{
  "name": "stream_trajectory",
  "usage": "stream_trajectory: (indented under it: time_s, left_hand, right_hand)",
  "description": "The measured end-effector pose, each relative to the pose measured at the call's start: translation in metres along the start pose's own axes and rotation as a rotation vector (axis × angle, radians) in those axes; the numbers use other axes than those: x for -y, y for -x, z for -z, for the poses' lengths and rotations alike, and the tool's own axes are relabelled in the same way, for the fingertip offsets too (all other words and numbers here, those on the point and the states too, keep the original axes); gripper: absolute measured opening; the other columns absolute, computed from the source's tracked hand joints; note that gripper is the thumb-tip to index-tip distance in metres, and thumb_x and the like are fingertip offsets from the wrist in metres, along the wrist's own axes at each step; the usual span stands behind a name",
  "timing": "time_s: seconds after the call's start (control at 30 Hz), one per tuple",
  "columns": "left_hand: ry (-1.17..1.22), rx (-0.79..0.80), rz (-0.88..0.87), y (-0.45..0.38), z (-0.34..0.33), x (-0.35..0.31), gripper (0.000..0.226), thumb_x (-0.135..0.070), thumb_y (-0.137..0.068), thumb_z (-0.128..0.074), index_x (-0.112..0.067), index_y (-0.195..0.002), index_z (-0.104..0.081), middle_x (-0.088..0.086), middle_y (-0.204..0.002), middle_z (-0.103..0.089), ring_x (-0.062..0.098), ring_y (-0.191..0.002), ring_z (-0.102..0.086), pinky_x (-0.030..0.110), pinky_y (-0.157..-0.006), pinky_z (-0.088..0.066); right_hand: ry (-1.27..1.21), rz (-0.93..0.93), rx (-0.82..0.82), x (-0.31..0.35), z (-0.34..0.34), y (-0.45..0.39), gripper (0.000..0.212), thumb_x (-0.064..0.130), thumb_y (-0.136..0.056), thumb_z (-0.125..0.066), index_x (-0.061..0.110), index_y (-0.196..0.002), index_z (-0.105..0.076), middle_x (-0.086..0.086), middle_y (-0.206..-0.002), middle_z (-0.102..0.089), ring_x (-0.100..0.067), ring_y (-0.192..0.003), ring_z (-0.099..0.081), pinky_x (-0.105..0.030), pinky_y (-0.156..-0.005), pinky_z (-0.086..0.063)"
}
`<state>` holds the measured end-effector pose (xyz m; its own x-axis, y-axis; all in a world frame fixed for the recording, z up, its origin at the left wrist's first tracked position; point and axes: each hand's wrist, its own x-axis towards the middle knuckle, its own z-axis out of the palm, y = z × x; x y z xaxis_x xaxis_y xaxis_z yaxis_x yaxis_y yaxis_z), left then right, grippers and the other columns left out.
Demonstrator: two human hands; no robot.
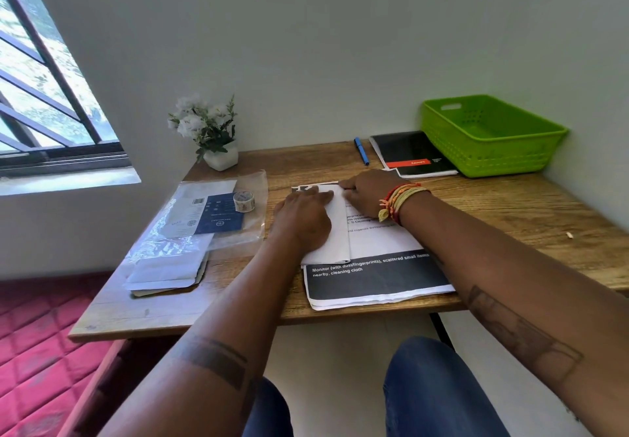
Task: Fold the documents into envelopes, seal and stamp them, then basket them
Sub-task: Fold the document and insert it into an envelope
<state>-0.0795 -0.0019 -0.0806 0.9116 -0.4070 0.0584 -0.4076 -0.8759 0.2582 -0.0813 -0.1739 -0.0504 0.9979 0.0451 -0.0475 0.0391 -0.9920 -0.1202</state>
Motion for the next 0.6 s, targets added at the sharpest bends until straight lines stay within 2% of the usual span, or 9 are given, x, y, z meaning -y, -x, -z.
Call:
stream_trajectory:
  time_s: [0.07,0.17,0.33,0.43,0.6]
  left_hand:
    - [-0.001,-0.013,-0.001,0.000,0.000,0.000,0.063,-0.017,-0.099,-0.043,-0.031,-0.160,-0.034,0.001,-0.170,-0.026,0.030,-0.155,-0.021,0.052,-0.125,-0.019]
    - [-0.006,-0.015,-0.004,0.001,0.001,0.000,0.062,-0.018,-0.099,-0.044,-0.031,-0.160,-0.035,0.001,-0.169,-0.027,0.030,-0.155,-0.022,0.051,-0.125,-0.020]
    - [-0.014,-0.018,-0.004,0.001,-0.001,0.000,0.063,-0.020,-0.100,-0.046,-0.032,-0.161,-0.033,0.000,-0.170,-0.026,0.029,-0.155,-0.022,0.050,-0.124,-0.019]
    - [-0.010,-0.016,0.003,0.000,-0.001,0.000,0.065,-0.018,-0.099,-0.046,-0.032,-0.161,-0.034,0.000,-0.170,-0.026,0.029,-0.155,-0.022,0.050,-0.125,-0.019]
    - [-0.005,-0.032,-0.005,-0.003,-0.004,0.002,0.067,-0.015,-0.095,-0.045,-0.031,-0.159,-0.037,0.002,-0.168,-0.030,0.031,-0.152,-0.029,0.049,-0.124,-0.024]
  right_hand:
    - [0.030,-0.032,0.005,0.001,-0.004,0.001,0.064,0.068,-0.099,-0.032,0.033,-0.151,-0.043,-0.012,-0.155,-0.044,-0.034,-0.138,-0.045,-0.044,-0.110,-0.038]
    - [0.051,-0.083,-0.005,0.001,-0.011,0.004,0.078,0.082,-0.088,-0.031,0.039,-0.153,-0.037,-0.019,-0.158,-0.035,-0.040,-0.141,-0.040,-0.051,-0.114,-0.036]
    - [-0.010,-0.044,-0.007,-0.002,-0.010,0.024,0.091,0.083,-0.081,-0.048,0.033,-0.155,-0.033,-0.018,-0.156,-0.038,-0.036,-0.141,-0.040,-0.045,-0.115,-0.034]
    - [-0.061,-0.051,0.031,-0.003,-0.013,0.044,0.099,0.086,-0.077,-0.050,0.038,-0.158,-0.021,-0.017,-0.161,-0.027,-0.037,-0.147,-0.029,-0.046,-0.117,-0.030]
    - [-0.059,-0.032,0.049,0.003,-0.012,0.070,0.104,0.087,-0.074,-0.052,0.040,-0.159,-0.015,-0.016,-0.158,-0.028,-0.037,-0.147,-0.025,-0.048,-0.118,-0.030]
